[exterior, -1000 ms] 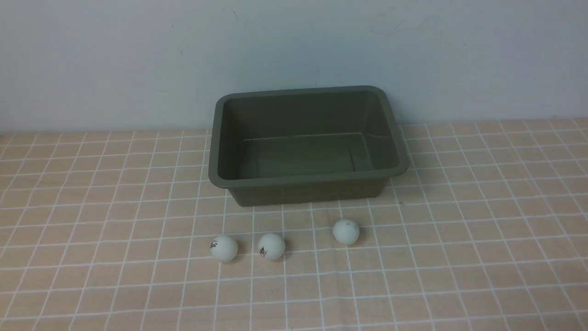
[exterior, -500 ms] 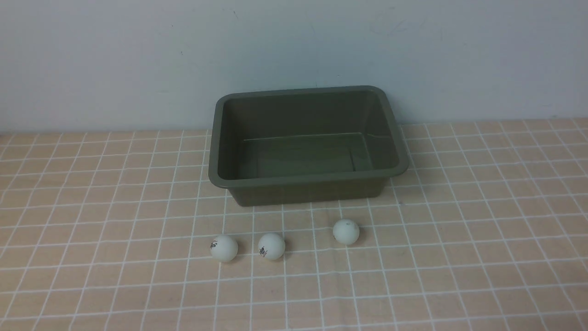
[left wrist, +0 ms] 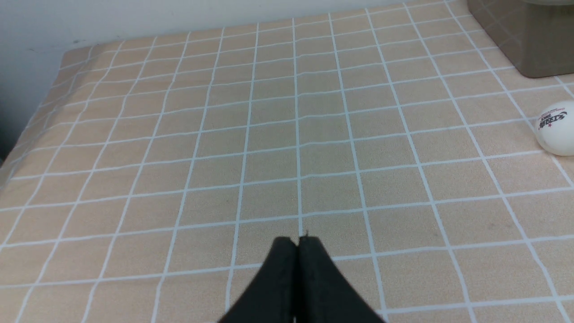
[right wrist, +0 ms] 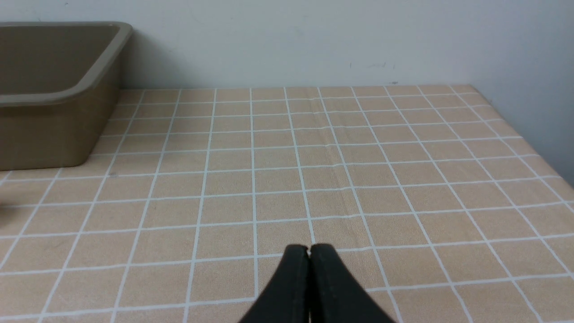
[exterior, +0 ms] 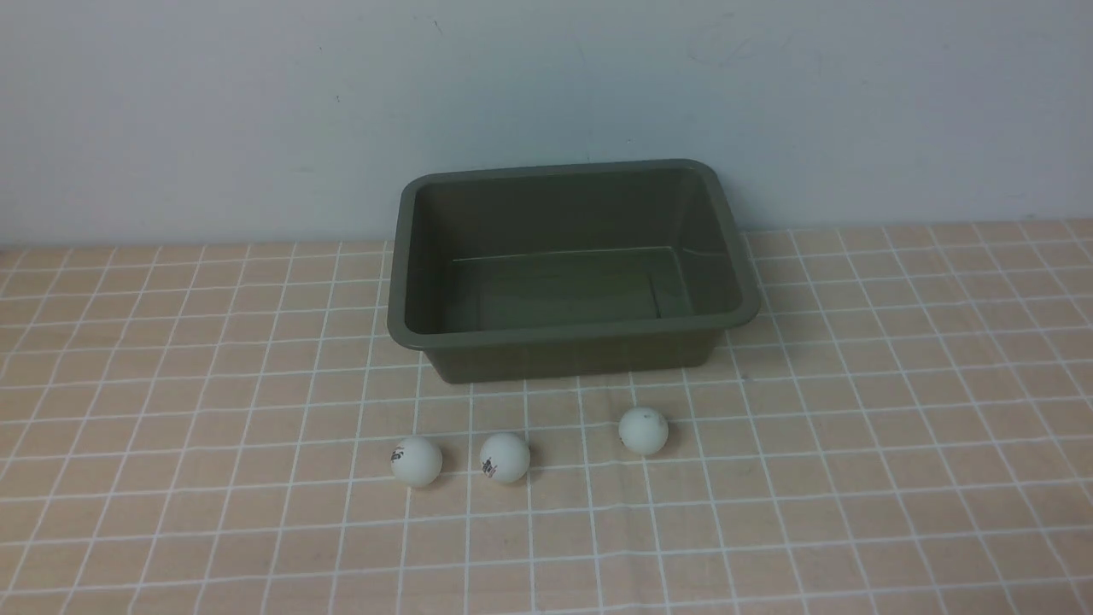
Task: Put the table tennis balls into the box on the light coffee tablecloth.
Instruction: 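Reach for and grasp a ping pong ball on the table beside the basket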
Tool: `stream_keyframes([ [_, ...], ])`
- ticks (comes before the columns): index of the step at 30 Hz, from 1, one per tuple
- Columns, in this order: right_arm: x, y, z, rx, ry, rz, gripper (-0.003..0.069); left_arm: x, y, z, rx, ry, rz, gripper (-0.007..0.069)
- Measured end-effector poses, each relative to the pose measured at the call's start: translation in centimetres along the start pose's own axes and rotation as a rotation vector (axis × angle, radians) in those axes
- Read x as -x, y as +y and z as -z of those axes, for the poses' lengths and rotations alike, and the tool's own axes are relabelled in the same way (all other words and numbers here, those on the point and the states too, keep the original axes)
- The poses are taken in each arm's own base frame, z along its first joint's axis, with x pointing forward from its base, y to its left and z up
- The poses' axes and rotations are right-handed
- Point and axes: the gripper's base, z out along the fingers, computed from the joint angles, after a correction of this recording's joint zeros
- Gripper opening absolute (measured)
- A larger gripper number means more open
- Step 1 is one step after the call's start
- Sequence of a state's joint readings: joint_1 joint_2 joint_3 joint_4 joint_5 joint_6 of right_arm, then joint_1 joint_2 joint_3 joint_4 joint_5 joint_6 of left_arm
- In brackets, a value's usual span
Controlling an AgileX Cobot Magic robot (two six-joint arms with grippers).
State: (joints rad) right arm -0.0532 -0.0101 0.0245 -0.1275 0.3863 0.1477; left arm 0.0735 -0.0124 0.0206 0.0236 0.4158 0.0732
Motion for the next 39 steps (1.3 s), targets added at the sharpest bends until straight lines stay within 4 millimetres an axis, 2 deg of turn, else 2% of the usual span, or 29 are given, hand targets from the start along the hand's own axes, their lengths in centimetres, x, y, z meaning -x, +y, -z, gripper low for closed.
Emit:
stream_keyframes([
  [10,0.0,0.0,0.0,0.0,0.0,0.0,-0.0015,0.2,-0.1,-0.1,-0.011,-0.032,0.043,-0.0066],
  [15,0.0,0.0,0.0,0.0,0.0,0.0,-0.0015,0.9,-0.5,0.0,-0.074,-0.115,0.291,-0.0066],
  [20,0.0,0.0,0.0,0.0,0.0,0.0,-0.0015,1.6,-0.6,0.1,-0.11,-0.185,0.445,-0.0066],
  [26,0.0,0.0,0.0,0.0,0.0,0.0,-0.0015,2.6,-0.5,0.3,-0.173,-0.278,0.774,-0.0066],
  [30,0.0,0.0,0.0,0.0,0.0,-0.001,-0.0015,2.9,-0.4,0.4,-0.197,-0.301,0.904,-0.0066],
  [33,0.0,0.0,0.0,0.0,0.0,-0.001,-0.0015,2.9,-0.4,0.4,-0.203,-0.301,0.914,-0.0066],
  [35,0.0,0.0,0.0,0.0,0.0,-0.001,-0.0015,3.1,-0.6,0.6,-0.206,-0.295,0.837,-0.0066],
  [38,0.0,0.0,0.0,0.0,0.0,-0.001,-0.0015,4.1,-0.8,1.2,-0.224,-0.306,0.736,-0.0066],
  [39,0.0,0.0,0.0,0.0,0.0,-0.001,-0.0015,5.5,-0.9,2.0,-0.244,-0.333,0.639,-0.0066],
])
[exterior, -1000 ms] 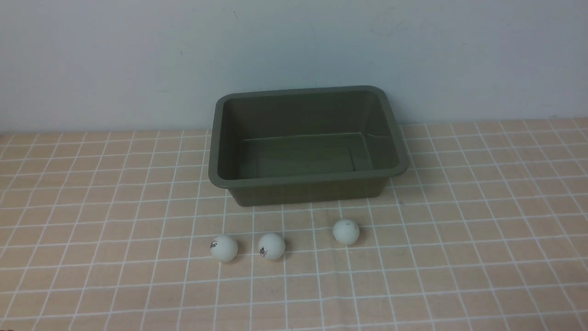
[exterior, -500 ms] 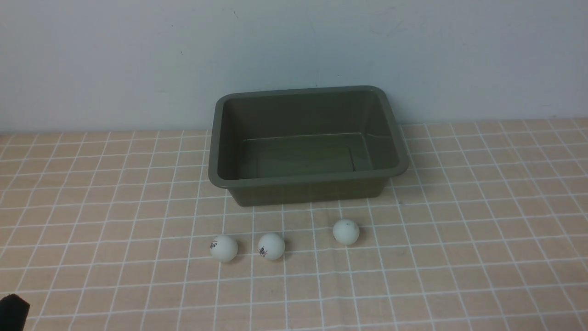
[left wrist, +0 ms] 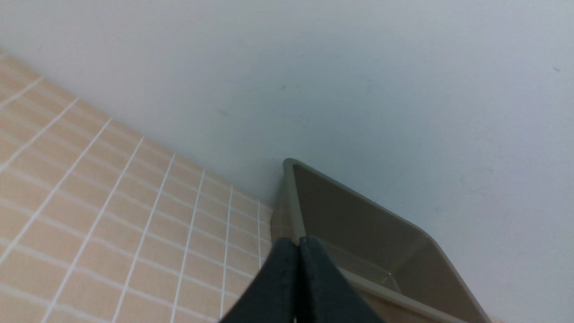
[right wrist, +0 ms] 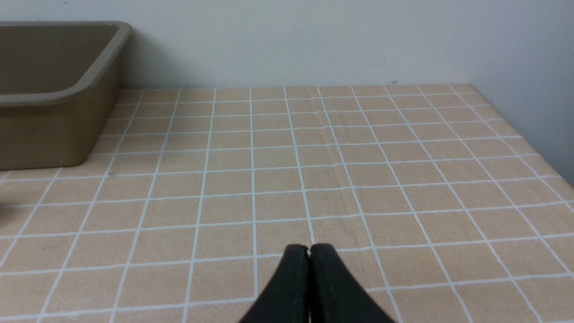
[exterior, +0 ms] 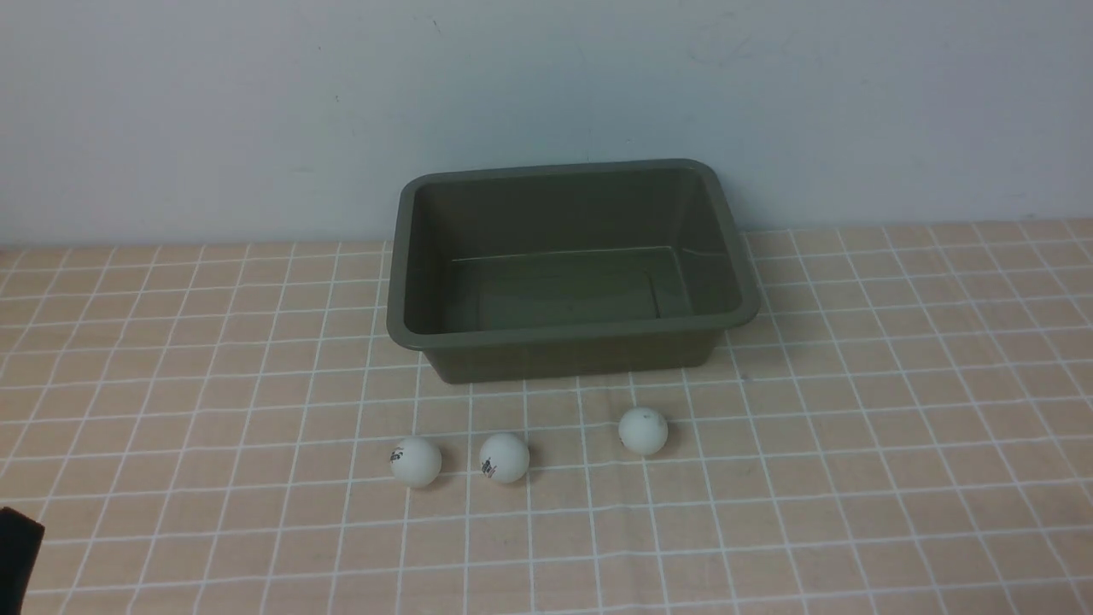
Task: Put the table tennis balls into the box on the light coffee tablecloth.
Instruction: 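Reach for and grasp a ping pong ball on the table beside the basket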
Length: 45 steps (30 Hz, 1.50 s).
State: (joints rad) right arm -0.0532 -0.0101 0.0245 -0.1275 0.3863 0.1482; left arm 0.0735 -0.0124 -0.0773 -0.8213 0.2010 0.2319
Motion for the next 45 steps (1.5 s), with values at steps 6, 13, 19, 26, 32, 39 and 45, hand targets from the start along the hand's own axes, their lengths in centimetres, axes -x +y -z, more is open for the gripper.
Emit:
stream_keyframes([
  [6,0.0,0.0,0.0,0.0,0.0,0.0,-0.0015,3.0,-3.3,1.1,-0.111,-0.001,-0.268,-0.0066],
  [13,0.0,0.0,0.0,0.0,0.0,0.0,-0.0015,4.1,-5.1,-0.1,-0.159,0.202,-0.314,-0.0066],
  [19,0.0,0.0,0.0,0.0,0.0,0.0,-0.0015,4.4,-5.4,-1.9,-0.16,0.337,-0.361,-0.0066],
  [26,0.0,0.0,0.0,0.0,0.0,0.002,-0.0015,4.1,-4.9,-3.5,-0.16,0.415,-0.48,-0.0066],
  [32,0.0,0.0,0.0,0.0,0.0,0.004,-0.0015,3.6,-5.4,-3.5,-0.232,0.458,-0.492,-0.0066],
  [39,0.7,0.3,0.0,0.032,-0.088,-0.09,-0.0015,3.9,-5.8,-3.6,-0.279,0.415,-0.519,-0.0066],
  [45,2.8,0.3,0.4,0.107,-0.323,-0.426,-0.0015,3.0,-5.5,-5.1,-0.289,0.519,-0.518,-0.0066],
])
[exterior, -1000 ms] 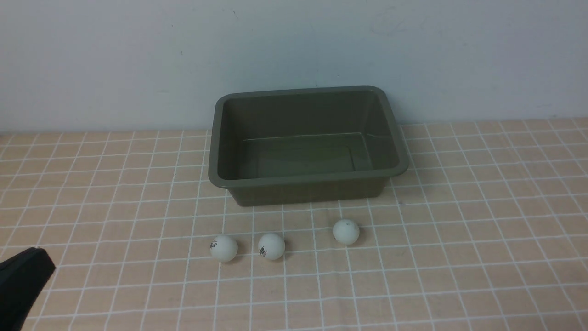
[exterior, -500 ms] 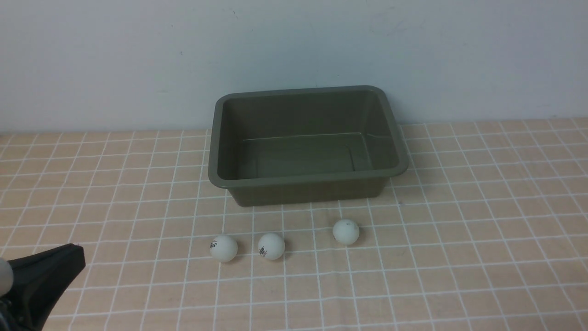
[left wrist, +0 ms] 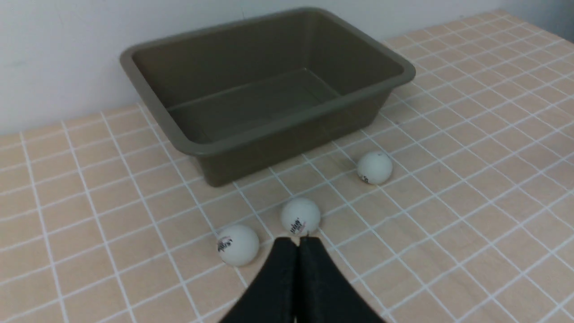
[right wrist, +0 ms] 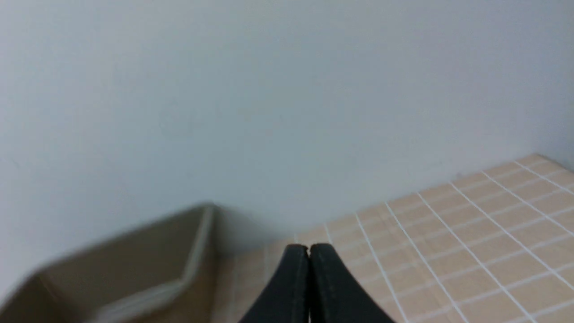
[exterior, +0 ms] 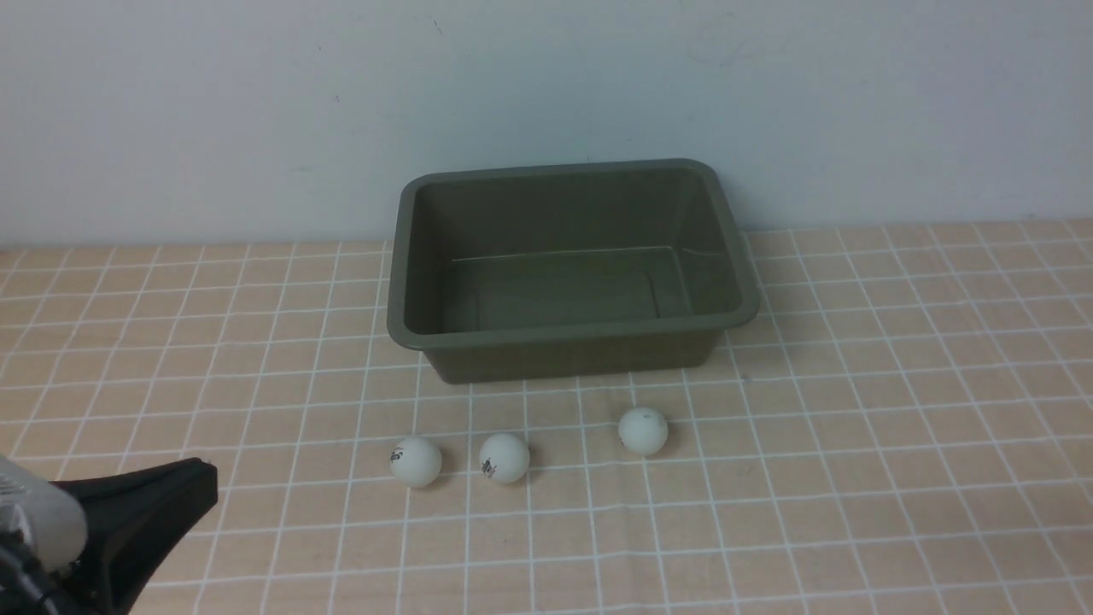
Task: Put the table tennis balls into the box on the light coffee tablecloth.
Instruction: 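Reach for and grasp a ping pong ball on the table beside the basket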
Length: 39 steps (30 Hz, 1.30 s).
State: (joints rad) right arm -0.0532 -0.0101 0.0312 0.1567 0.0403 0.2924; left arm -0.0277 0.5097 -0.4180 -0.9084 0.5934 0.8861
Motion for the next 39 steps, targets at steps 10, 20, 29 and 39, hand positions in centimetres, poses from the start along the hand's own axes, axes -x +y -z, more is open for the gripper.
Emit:
stream_keyframes([
  [10,1.0,0.1,0.1,0.025,-0.113,-0.24,-0.0015,3.0,1.7,-3.8,-0.05,0.07,-0.033,0.0069],
  [20,0.0,0.0,0.0,-0.011,0.024,-0.232,-0.0015,4.8,4.2,-9.4,-0.109,0.187,0.041,0.0287],
  [29,3.2,1.6,0.3,0.029,-0.031,-0.054,-0.0015,5.0,6.3,-13.1,-0.115,0.351,-0.02,0.0185],
  [39,6.8,3.4,1.1,0.052,-0.056,0.039,-0.0015,4.1,6.2,-12.7,-0.116,0.512,-0.012,0.013],
])
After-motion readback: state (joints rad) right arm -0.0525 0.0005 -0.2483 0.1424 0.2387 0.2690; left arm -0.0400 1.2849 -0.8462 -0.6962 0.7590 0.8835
